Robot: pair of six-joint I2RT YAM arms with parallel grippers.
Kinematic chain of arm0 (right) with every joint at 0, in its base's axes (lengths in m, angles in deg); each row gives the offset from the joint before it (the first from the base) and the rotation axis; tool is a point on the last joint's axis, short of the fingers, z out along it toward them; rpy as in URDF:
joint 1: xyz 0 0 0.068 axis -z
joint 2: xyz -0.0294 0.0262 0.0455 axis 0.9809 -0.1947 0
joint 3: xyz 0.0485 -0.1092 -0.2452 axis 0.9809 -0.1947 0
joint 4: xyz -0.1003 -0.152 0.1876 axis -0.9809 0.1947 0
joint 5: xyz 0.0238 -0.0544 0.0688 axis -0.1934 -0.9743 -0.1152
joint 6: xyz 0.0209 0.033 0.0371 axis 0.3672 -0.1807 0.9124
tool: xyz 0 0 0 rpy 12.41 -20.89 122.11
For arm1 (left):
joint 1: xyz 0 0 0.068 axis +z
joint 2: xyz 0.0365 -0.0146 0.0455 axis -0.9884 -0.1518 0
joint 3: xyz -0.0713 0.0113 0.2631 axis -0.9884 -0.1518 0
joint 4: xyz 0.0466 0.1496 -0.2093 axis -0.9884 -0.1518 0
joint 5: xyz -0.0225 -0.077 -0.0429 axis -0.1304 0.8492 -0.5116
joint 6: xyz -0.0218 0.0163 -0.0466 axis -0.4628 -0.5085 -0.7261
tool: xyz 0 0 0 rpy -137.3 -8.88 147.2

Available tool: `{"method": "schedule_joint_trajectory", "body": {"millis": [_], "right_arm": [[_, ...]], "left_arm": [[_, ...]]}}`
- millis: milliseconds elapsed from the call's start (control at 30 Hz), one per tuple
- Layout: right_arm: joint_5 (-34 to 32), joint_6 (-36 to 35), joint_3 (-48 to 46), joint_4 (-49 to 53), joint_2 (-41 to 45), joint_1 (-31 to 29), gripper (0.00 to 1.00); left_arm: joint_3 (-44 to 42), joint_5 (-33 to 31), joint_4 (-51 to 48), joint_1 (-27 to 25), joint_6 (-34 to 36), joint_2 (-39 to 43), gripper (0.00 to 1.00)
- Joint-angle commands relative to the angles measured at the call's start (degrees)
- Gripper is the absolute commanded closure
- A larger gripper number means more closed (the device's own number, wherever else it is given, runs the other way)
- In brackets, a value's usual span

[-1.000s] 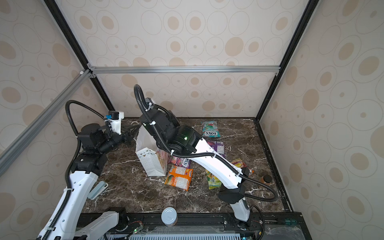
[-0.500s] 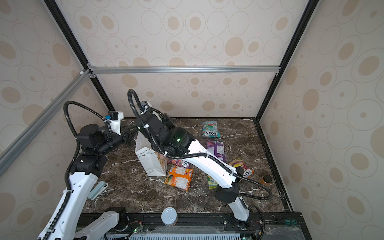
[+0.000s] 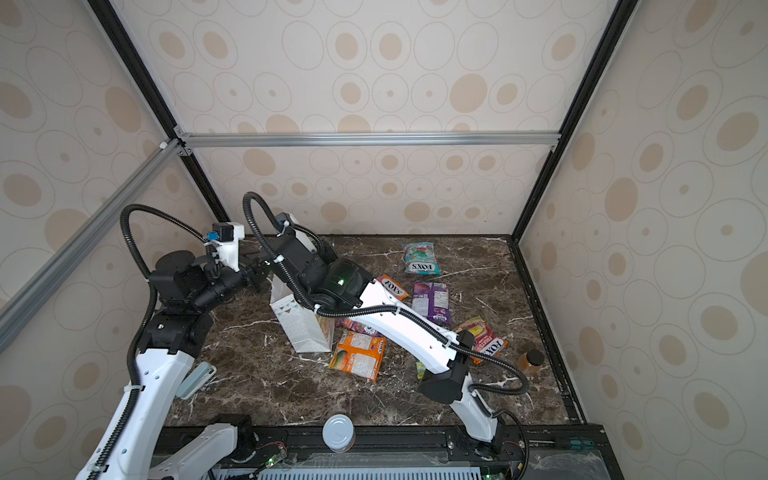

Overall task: Place the snacks into the paper bag
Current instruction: 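Lower the green packet into the bag opening and open the right gripper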

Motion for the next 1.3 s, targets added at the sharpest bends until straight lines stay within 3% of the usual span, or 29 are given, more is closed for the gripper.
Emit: {"method": "schedule_joint_trajectory", "body": {"millis": [0,33,133,333,467,600,667,800,1267], "right_arm": [[-0.6,1.9,1.5,-0.1,0.0,0.4,1.00],[-0.4,1.8,1.5,0.1,-0.1,0.5,1.00],[-0.6,2.3,1.3,0.7,-0.3,0.7,1.00],[-0.6,3.2,1.3,2.8,-0.5,1.6,1.00],[-0.6,3.6,1.0,3.5,-0.3,1.9,1.00],[-0.4,3.7,0.6,3.6,-0.2,2.0,1.00],[-0.3,3.7,0.4,4.0,-0.2,2.0,1.00],[0.1,3.9,0.2,4.6,-0.3,2.1,1.00],[4.5,7.0,0.0,8.8,-1.5,2.1,1.00]], "left_arm": [[1.2,-6.0,-1.5,0.0,0.7,1.3,0.58],[1.3,-8.9,-2.3,0.1,0.8,1.6,0.49],[1.8,-12.4,-3.9,0.2,2.2,2.0,0.48],[2.9,-7.7,-5.1,0.3,2.3,-0.8,0.48],[3.0,-5.4,-5.0,0.3,2.0,-2.1,0.61],[2.8,-3.3,-4.4,0.3,1.6,-2.8,0.86],[2.7,-2.2,-3.8,0.3,1.3,-2.8,0.94],[1.7,0.8,-1.6,0.3,0.2,-2.4,1.00],[0.1,4.4,2.3,0.2,-1.6,-1.3,1.00]]}}
